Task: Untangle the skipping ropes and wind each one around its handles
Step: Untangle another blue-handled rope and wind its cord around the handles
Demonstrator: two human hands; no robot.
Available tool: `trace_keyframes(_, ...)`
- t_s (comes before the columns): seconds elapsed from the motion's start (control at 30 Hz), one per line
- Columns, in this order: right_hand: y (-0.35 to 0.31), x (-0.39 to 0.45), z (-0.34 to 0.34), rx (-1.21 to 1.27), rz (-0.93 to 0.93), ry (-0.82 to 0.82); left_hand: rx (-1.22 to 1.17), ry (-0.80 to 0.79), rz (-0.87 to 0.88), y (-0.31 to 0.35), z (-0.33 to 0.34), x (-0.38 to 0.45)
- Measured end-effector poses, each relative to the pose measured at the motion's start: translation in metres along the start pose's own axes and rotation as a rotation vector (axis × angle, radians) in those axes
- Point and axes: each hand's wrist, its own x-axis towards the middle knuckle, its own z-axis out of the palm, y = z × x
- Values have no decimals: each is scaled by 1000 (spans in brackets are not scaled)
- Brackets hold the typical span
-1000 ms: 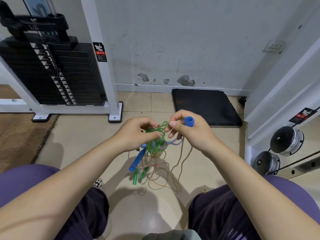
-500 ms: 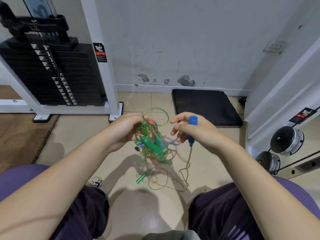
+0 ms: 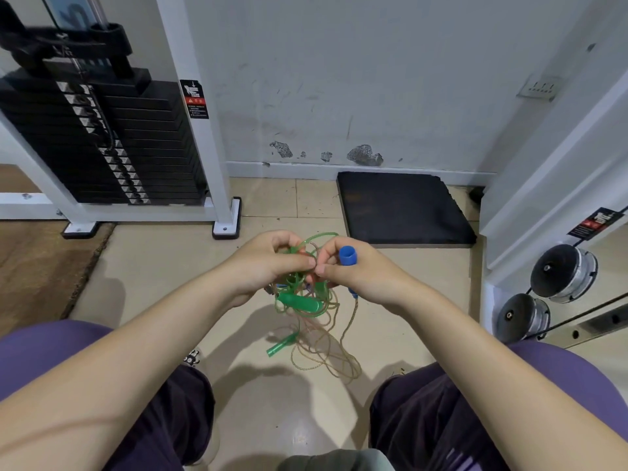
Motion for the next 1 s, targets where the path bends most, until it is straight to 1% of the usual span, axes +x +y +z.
trace_keyframes(0.17,2,0,1,107,29,-29,-155,67,71,1,0,4)
trace_keyframes(0.27,0,-1,2,172,17,-34,-235,85,59,2,0,3)
trace_keyframes(0.33,-3,-2,1,167,24,-32,-233,74,28,2,0,3)
trace_keyframes(0.43,-7,-2,-1,74,65,-2,-176,62,-9,2,-2,4)
trace_keyframes(0.5,-9,-2,-4,-34,65,33,-59,52,-13,6,-4,2)
trace_keyframes(0.6,-12,-3,-11,-76,38,72,100,36,-25,12,-7,-1)
trace_keyframes(0.67,-14,-4,-16,-107,30,77,165,87,-30,13,-11,0)
trace_keyframes(0.73,-13,-6,-19,-142,18,79,174,163,-28,14,-19,2)
trace_keyframes(0.83,-10,-5,-25,-157,-2,170,116,315,-82,15,-31,6)
trace_keyframes(0.87,-8,-4,-27,-135,-14,200,145,359,-100,13,-33,7)
trace_keyframes(0.9,-8,-4,-29,-108,-24,222,222,381,-113,11,-33,9)
trace_keyframes(0.93,-8,-4,-29,-84,-36,234,310,371,-118,7,-33,10)
trace_keyframes(1.0,-9,-5,-28,-82,-62,218,398,267,-124,-1,-31,13)
